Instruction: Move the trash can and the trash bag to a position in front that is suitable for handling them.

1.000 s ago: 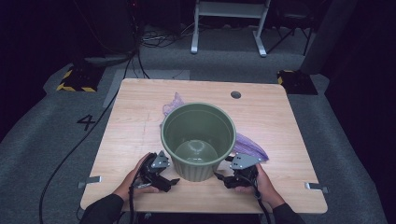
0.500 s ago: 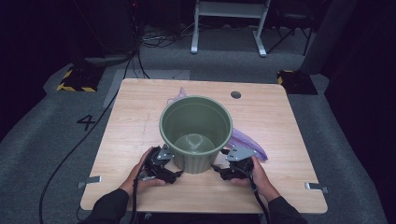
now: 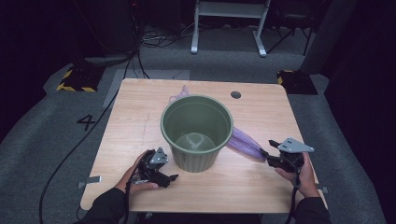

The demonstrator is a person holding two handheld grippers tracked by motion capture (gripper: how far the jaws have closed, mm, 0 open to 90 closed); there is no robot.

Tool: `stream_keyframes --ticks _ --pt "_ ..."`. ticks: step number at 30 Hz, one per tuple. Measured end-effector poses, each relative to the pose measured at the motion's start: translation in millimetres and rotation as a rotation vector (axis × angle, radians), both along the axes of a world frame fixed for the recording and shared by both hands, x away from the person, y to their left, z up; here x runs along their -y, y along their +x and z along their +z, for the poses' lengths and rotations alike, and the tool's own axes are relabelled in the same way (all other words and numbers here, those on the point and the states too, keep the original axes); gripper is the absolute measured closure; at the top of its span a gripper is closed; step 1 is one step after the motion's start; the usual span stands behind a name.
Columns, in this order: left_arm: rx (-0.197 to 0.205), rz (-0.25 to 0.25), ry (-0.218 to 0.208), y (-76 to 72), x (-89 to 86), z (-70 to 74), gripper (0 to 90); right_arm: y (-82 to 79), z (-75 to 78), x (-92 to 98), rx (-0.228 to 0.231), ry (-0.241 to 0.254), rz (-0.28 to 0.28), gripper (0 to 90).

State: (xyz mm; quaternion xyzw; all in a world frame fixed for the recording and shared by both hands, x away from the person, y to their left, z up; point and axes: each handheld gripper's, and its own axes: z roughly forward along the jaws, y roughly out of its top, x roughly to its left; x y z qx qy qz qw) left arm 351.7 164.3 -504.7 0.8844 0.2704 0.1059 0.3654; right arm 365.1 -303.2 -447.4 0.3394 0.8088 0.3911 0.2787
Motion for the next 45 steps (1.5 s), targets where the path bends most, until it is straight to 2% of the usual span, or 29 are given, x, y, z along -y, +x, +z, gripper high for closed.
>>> stream_keyframes --ticks 3,5,9,10,16,19,21,25,28,35,41,45 --pt "-0.002 0.007 0.004 0.5 1.3 0.1 8.2 7.5 -9.9 19.8 -0.050 0.059 -0.023 59.4" --pt "0.000 0.009 0.006 1.8 3.1 0.0 7.3 12.3 -15.5 25.5 -0.091 0.089 -0.018 63.5" --pt "0.002 0.014 0.008 2.4 4.7 0.0 7.0 19.4 -25.5 25.0 -0.152 0.076 -0.009 66.3" --pt "0.001 0.015 0.008 2.3 5.1 0.1 7.0 20.6 -27.3 21.9 -0.166 0.057 -0.003 66.5" --pt "-0.001 0.017 0.011 3.4 7.5 0.0 6.2 21.1 -30.4 17.8 -0.176 0.058 0.017 64.5" --pt "-0.003 0.029 0.016 4.3 11.3 0.0 4.7 23.6 -36.1 14.3 -0.202 0.067 0.032 62.7" --pt "-0.002 0.033 0.017 5.9 14.9 -0.2 3.9 25.1 -39.8 10.7 -0.218 0.056 0.043 63.4" --pt "-0.004 0.046 0.032 9.1 20.3 0.1 1.1 24.7 -43.2 6.3 -0.231 0.037 0.068 68.7" --pt "-0.015 0.056 0.024 10.9 23.8 -0.4 0.1 22.0 -43.0 6.7 -0.234 0.064 0.103 72.7" --pt "-0.007 0.059 0.026 15.3 27.0 -0.3 0.2 17.3 -46.1 5.3 -0.240 0.044 0.133 81.4" --pt "-0.013 0.078 0.028 21.3 31.0 -0.1 0.0 10.5 -48.2 7.8 -0.256 0.063 0.141 83.5" --pt "-0.011 0.089 0.027 25.5 33.4 -0.1 0.0 -0.6 -48.1 0.9 -0.262 0.049 0.181 83.5"
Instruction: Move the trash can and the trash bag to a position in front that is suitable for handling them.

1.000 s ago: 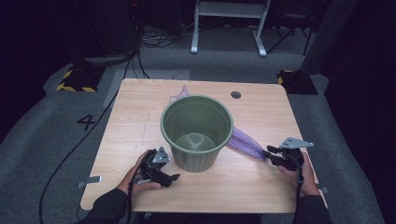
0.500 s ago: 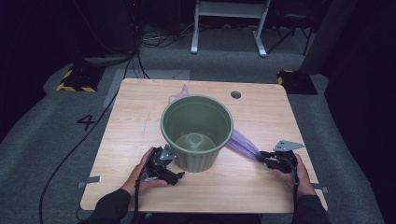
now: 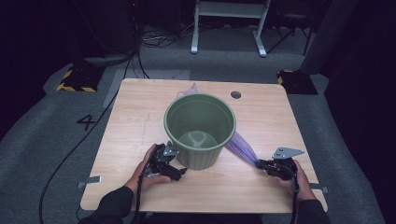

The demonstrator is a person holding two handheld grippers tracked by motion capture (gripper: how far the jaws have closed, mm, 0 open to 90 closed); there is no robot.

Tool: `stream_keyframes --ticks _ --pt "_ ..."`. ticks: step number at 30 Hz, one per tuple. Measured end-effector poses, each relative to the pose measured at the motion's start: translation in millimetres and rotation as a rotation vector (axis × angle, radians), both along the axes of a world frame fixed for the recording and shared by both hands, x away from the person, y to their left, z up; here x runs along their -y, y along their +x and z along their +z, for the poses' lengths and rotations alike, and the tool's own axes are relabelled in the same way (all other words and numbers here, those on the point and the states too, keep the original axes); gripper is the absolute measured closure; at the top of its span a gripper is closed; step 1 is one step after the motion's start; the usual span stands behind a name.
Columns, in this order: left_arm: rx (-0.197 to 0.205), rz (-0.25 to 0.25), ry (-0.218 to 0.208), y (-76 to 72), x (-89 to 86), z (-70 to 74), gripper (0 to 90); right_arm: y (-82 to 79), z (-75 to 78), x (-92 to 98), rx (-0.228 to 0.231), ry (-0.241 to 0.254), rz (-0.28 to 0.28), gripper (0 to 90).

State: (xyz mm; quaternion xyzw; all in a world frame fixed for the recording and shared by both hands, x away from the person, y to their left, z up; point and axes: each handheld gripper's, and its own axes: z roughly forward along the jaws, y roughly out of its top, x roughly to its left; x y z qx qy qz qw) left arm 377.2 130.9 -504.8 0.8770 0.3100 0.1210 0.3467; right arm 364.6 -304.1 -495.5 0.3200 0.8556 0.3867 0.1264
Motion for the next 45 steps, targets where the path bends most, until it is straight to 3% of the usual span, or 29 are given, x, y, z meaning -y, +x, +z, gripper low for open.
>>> stream_keyframes --ticks 11,13,14,19,22,26,32,34,38,42,45 --pt "-0.003 0.006 -0.003 10.3 6.3 0.0 0.0 -28.0 0.1 -43.0 -0.042 0.006 0.163 76.7" --pt "-0.004 0.000 0.000 10.9 5.9 0.1 0.0 -31.9 1.0 -49.7 -0.050 0.004 0.196 70.4" --pt "-0.003 -0.002 0.000 10.9 5.7 0.1 0.0 -34.0 2.8 -52.9 -0.055 0.006 0.215 62.4" --pt "-0.001 -0.035 -0.001 5.7 -0.2 0.0 0.0 -35.3 18.5 -51.9 -0.007 0.033 0.195 41.0" --pt "-0.004 -0.056 -0.004 -0.8 -4.5 -0.3 0.0 -34.7 31.0 -53.7 0.024 0.044 0.144 33.4" --pt "-0.005 -0.072 -0.005 -6.8 -10.3 -0.3 0.0 -33.4 48.8 -60.3 0.100 0.035 0.146 29.5" --pt "-0.003 -0.082 -0.007 -15.4 -21.4 -0.6 0.2 -6.0 57.1 -51.9 0.164 0.032 0.079 29.7" --pt "-0.004 -0.118 -0.005 -19.4 -27.0 -0.6 0.2 5.4 56.5 -50.1 0.170 0.015 0.059 29.7" --pt "-0.002 -0.147 -0.005 -23.3 -35.5 -0.6 0.2 37.9 57.3 -50.9 0.153 0.082 0.037 28.0" --pt "-0.003 -0.130 -0.007 -27.4 -43.8 -0.9 0.1 71.6 52.9 -60.2 0.131 0.046 0.011 30.1" --pt "-0.004 -0.120 -0.006 -29.6 -48.8 -0.8 0.2 92.7 44.1 -71.5 0.116 -0.023 0.008 37.3"
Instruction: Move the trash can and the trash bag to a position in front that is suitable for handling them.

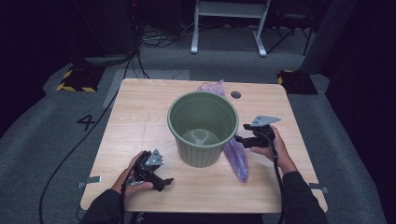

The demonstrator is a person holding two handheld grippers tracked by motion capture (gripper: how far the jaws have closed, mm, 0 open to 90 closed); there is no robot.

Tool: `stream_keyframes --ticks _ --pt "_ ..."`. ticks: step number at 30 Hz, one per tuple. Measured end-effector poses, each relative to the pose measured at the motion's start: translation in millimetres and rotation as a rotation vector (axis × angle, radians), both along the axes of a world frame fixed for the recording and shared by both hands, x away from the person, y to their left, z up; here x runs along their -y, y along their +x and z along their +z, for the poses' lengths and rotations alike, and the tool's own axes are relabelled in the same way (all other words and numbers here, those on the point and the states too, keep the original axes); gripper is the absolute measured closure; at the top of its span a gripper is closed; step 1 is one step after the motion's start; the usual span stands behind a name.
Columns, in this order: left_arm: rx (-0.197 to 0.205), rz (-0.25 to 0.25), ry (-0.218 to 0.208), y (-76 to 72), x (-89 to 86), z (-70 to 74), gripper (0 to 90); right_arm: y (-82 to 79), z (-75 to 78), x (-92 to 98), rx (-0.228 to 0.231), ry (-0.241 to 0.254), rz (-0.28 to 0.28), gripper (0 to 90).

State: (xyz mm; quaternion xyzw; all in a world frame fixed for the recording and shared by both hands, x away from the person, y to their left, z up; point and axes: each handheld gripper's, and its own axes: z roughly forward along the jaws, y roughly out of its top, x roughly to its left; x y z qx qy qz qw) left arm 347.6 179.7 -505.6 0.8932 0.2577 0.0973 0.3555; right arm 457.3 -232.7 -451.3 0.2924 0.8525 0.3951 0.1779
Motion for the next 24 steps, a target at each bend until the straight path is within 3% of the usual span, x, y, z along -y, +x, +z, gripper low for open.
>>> stream_keyframes --ticks 4,6,10,14,19,21,24 --pt "-0.001 0.000 -0.001 0.0 -0.1 -0.1 0.1 15.5 -8.6 -12.1 -0.006 -0.054 0.014 50.2" --pt "-0.002 -0.003 -0.001 0.5 -0.2 -0.1 0.0 20.7 -11.4 -17.4 0.000 -0.042 0.021 53.8" --pt "-0.001 -0.012 0.000 1.7 0.0 0.0 0.0 25.4 -14.8 -25.2 0.000 -0.024 0.021 51.3" --pt "-0.003 -0.016 0.002 2.1 0.0 0.0 0.0 32.6 -21.9 -30.1 -0.054 -0.050 -0.008 49.2" --pt "-0.002 -0.016 0.004 2.2 0.1 0.1 0.0 37.4 -35.0 -28.9 -0.112 -0.120 -0.056 61.1" --pt "0.000 -0.021 0.002 2.7 0.3 0.0 0.0 37.7 -36.6 -23.1 -0.130 -0.104 -0.080 67.0" --pt "-0.002 -0.021 0.000 3.5 1.5 0.0 0.0 34.7 -35.2 -12.1 -0.119 -0.130 -0.095 76.4"
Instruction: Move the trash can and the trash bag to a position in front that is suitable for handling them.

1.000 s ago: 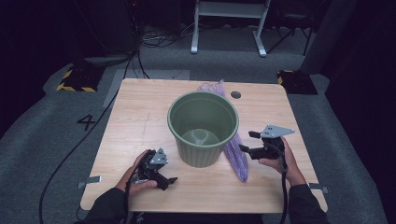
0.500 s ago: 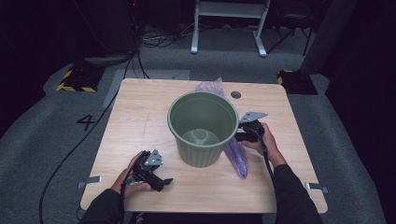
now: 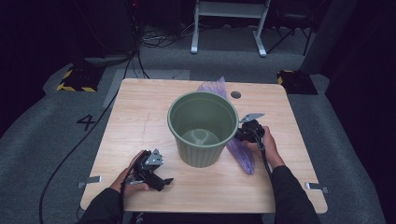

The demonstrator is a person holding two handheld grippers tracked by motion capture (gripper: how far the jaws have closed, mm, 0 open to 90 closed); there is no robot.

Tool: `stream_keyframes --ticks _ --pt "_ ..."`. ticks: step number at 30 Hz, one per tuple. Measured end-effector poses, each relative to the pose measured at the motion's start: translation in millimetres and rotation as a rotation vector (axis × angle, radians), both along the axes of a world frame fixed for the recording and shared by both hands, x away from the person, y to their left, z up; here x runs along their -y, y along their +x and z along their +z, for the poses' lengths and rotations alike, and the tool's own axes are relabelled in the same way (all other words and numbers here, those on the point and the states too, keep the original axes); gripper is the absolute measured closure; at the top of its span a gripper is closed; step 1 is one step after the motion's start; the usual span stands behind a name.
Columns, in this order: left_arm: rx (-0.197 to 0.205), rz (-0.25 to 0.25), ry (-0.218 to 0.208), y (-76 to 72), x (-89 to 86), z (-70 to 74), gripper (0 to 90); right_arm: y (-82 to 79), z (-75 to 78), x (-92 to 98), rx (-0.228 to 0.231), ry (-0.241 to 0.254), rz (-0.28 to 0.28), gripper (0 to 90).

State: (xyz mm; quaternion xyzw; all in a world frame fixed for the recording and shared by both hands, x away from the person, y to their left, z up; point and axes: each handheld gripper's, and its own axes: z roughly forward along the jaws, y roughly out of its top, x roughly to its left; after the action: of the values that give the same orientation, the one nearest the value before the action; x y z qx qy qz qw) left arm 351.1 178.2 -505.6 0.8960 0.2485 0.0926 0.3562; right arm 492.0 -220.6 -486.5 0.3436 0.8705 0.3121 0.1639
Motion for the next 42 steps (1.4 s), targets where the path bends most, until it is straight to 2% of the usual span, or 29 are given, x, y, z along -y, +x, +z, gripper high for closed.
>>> stream_keyframes --ticks 5,9,14,15,17,19,21,23,25,28,31,33,36,37,38,39,42 --pt "-0.001 0.004 -0.002 -0.2 0.5 -0.1 0.0 -7.0 -1.6 24.6 -0.004 0.030 -0.042 81.9" --pt "-0.001 0.004 -0.002 -0.2 0.5 -0.1 0.0 -14.4 -4.0 47.7 -0.019 0.086 -0.083 82.6" --pt "-0.001 0.005 -0.002 -0.1 0.5 0.0 0.0 -27.9 -5.5 72.7 -0.008 0.104 -0.143 82.2" --pt "-0.001 0.005 -0.002 -0.1 0.5 -0.1 0.0 -30.9 -5.7 76.4 -0.007 0.109 -0.159 78.7" --pt "-0.001 0.005 -0.002 -0.1 0.5 -0.1 0.0 -36.1 -6.0 81.4 -0.004 0.113 -0.185 64.0" --pt "-0.001 0.005 -0.002 -0.1 0.5 -0.1 0.0 -42.6 -5.6 85.9 -0.015 0.138 -0.171 47.6" --pt "-0.001 0.004 -0.002 -0.1 0.5 0.0 0.0 -52.1 -1.9 91.1 0.002 0.145 -0.164 38.8" --pt "-0.001 0.004 -0.002 -0.1 0.4 0.0 0.0 -63.5 4.2 99.8 0.024 0.163 -0.162 37.9" --pt "0.000 0.001 0.000 0.1 0.2 0.0 0.0 -77.3 12.3 109.7 0.046 0.161 -0.166 35.0" --pt "0.000 0.001 0.000 0.1 0.2 0.0 0.0 -95.1 17.6 118.9 0.050 0.152 -0.137 30.9" --pt "-0.001 0.003 -0.002 0.0 0.4 0.0 0.0 -115.8 14.7 121.1 0.034 0.115 -0.064 31.7" --pt "-0.001 0.004 -0.002 0.1 0.6 -0.1 0.0 -125.4 12.0 119.9 0.029 0.089 -0.039 33.1" --pt "-0.001 0.001 0.001 0.9 1.1 0.1 0.0 -135.7 6.4 119.8 0.033 0.124 -0.045 37.6" --pt "-0.001 0.001 0.001 1.1 1.2 0.1 0.0 -138.1 3.9 119.4 0.035 0.121 -0.041 40.4" --pt "0.000 -0.001 0.001 1.3 1.4 0.1 0.0 -139.8 2.1 118.9 0.035 0.139 -0.034 43.7" --pt "0.000 -0.002 0.002 1.5 1.4 0.1 0.0 -141.9 0.6 117.1 0.029 0.161 -0.016 45.4" --pt "0.000 -0.002 0.002 1.6 1.5 0.2 0.0 -146.6 -0.6 109.4 0.029 0.154 0.034 48.6"
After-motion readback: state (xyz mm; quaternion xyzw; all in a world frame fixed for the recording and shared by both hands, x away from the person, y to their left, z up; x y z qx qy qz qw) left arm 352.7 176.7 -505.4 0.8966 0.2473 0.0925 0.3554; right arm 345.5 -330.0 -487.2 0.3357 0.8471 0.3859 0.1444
